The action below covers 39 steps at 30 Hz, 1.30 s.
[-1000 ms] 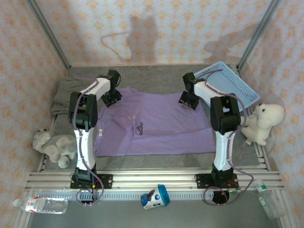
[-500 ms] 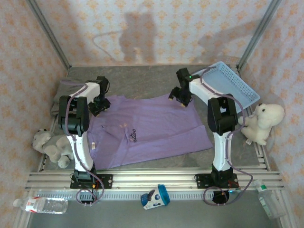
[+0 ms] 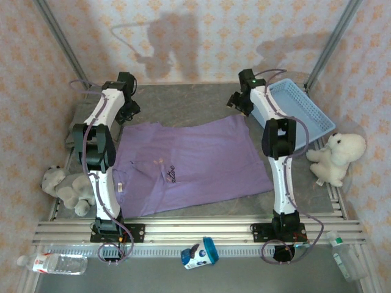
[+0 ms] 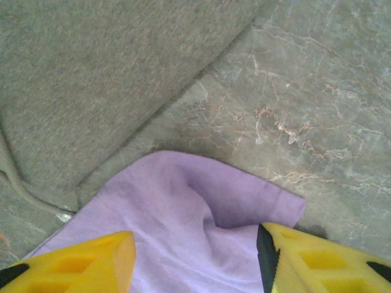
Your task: Fold and stack the mixed laundry pile
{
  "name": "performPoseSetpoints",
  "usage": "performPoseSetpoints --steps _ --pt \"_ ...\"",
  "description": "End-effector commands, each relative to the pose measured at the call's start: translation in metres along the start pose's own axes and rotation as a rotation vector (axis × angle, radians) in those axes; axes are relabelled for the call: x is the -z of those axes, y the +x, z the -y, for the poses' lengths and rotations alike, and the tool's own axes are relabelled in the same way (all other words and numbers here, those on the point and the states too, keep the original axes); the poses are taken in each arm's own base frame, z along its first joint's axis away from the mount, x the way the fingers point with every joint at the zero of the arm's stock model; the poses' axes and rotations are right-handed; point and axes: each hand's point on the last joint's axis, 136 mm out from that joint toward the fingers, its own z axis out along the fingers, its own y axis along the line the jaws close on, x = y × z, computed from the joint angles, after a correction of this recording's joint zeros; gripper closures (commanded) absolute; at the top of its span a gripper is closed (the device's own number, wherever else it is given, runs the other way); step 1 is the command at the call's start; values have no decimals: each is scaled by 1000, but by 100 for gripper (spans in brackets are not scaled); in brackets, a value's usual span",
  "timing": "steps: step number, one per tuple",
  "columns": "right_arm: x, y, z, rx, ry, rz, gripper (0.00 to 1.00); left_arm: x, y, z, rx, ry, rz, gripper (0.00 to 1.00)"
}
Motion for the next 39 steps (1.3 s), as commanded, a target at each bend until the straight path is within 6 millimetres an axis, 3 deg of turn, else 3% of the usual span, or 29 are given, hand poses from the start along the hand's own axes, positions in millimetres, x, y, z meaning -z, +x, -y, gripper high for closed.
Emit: performPoseSetpoints --steps 1,7,13,20,28,31,35,39 --pt "-14 22 10 33 68 -63 36 -11 1 -12 30 -32 -48 44" --pt "-34 38 14 102 161 -68 36 -19 -2 -12 66 -23 -61 43" --pt "-45 40 25 101 212 -83 58 -34 2 -15 64 -51 -83 43" --pt "-36 33 23 109 214 -53 100 -59 13 -17 56 -87 -130 43" --pt "3 14 4 97 141 27 100 -73 29 -25 55 -126 -162 44" --pt "13 10 -1 100 121 42 100 -79 36 -29 48 -138 -172 59" --pt "16 9 0 102 126 45 100 -83 40 -27 46 -123 -185 96" --pt "23 3 1 96 128 67 100 -74 32 -19 52 -88 -162 100"
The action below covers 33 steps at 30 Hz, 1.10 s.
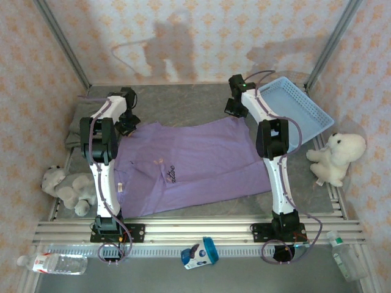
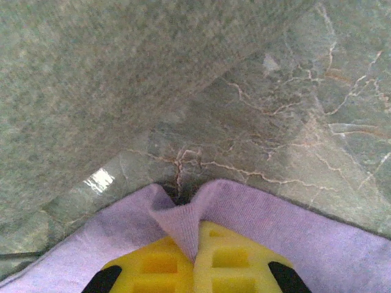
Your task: Fold and stack the mixed laundry pile
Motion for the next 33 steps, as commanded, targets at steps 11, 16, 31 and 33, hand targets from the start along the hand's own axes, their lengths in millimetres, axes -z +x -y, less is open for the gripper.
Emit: performPoseSetpoints --steps 11,16,31,33 --pt "82 -37 17 -81 -66 112 100 91 -38 37 -9 200 133 100" --pt "94 -24 24 -98 -64 102 100 111 -32 20 -40 194 170 100" --pt "133 80 100 -128 100 24 100 119 97 -65 -136 107 141 100" --pt "132 96 110 -111 119 -5 100 116 111 -82 -118 82 139 93"
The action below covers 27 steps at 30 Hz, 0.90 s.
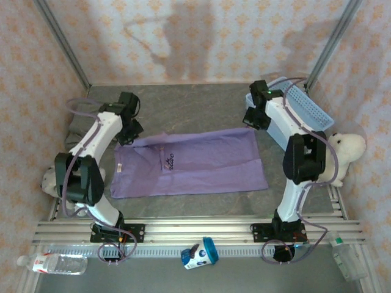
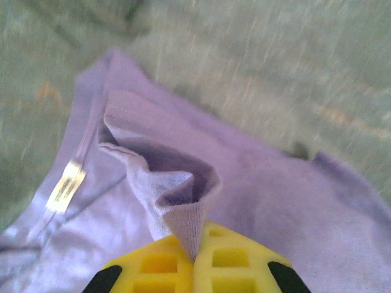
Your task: Fold and stack the mixed laundry pile
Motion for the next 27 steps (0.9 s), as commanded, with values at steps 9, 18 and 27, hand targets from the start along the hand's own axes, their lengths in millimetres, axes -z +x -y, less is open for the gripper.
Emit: performPoseSetpoints --steps 9,18,27 --pt "2 -1 6 -3 2 19 55 40 -17 -30 154 12 242 25" --pt "-38 15 -48 44 -67 -63 67 -23 -17 40 119 79 92 33" --pt "-94 53 -36 -65 -33 -180 67 -80 26 26 11 -56 -48 33"
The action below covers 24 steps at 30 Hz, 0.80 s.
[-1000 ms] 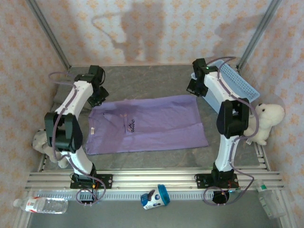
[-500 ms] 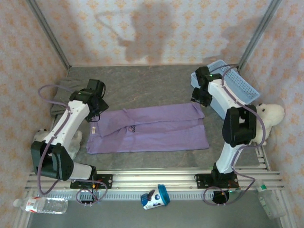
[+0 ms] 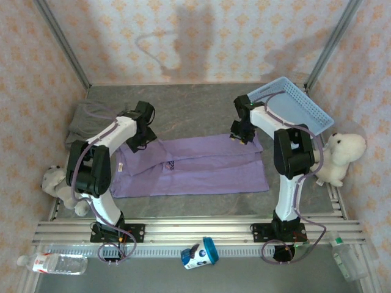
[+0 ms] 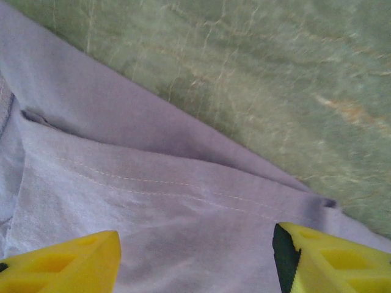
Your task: Fold and stack the mixed laundry pile
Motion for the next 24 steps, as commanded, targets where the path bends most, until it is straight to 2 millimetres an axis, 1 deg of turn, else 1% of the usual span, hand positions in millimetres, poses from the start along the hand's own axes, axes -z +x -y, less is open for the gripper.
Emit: performPoseSetpoints --steps 1,5,6,8,11,12,14,16,19,23,24 --pt "-21 -6 6 -74 10 -10 67 -23 12 -11 -32 -61 -48 33" --pt "-28 -19 4 -99 12 -7 67 -39 13 -9 -44 -92 -67 34" --pt "-27 -22 3 -103 8 -5 67 -40 11 -8 -48 -102 -69 34" --pt "-23 -27 0 -97 3 1 67 -33 2 1 -54 -84 -54 33" --pt "-1 -37 -16 -22 -36 53 65 -13 -13 10 -75 -60 -7 30" --pt "9 -40 -24 14 -53 73 63 -5 -19 11 -84 -56 6 29" --pt "24 -41 -40 77 -81 92 62 8 -26 12 -94 -45 19 28" --pt "35 -39 -55 125 -91 105 62 15 -29 15 -108 -8 16 28" --pt "44 -39 -66 127 -119 123 62 16 -27 35 -178 82 -8 28" --pt "52 -39 -65 102 -133 149 62 6 -24 51 -208 121 -56 30" --pt "53 -39 -63 99 -123 153 62 0 -22 54 -202 120 -71 31"
